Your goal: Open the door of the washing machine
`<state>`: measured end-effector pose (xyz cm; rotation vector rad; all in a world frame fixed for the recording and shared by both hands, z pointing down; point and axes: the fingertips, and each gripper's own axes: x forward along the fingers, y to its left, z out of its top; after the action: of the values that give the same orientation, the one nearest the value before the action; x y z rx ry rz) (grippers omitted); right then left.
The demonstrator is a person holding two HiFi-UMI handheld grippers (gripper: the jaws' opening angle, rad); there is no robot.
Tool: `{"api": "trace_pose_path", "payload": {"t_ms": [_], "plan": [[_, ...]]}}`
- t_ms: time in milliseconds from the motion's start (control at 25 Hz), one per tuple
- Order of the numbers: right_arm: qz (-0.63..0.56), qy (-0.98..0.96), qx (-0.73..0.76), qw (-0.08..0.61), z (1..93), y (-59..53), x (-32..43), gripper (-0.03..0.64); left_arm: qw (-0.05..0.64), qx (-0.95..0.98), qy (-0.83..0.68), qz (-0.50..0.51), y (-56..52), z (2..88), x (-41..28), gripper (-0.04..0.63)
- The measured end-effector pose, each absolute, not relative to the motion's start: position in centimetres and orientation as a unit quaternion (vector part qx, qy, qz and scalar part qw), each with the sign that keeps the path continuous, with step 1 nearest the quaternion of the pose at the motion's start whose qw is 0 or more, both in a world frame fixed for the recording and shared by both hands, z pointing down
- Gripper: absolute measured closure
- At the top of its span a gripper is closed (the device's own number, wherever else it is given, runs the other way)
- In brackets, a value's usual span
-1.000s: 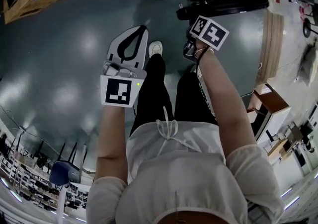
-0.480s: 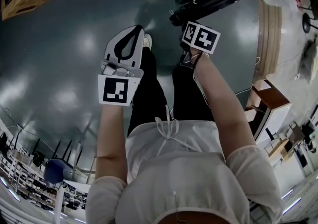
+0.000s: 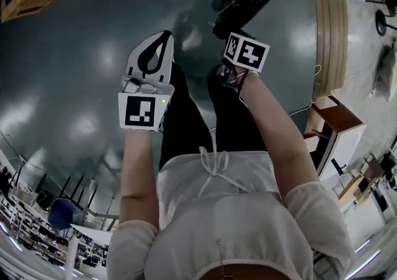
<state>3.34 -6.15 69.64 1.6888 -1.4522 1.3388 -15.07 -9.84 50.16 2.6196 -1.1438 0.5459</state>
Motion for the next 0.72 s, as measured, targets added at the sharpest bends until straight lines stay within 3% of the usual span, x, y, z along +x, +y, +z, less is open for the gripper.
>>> {"api": "trace_pose_path", "payload": {"t_ms": [720], "plan": [[0.440, -0.529, 0.671, 0.276, 68.2, 2.4, 20.2, 0.554, 0.109, 0.924, -0.316, 0.185, -4.1, 49.8, 1.8, 0.574]]}}
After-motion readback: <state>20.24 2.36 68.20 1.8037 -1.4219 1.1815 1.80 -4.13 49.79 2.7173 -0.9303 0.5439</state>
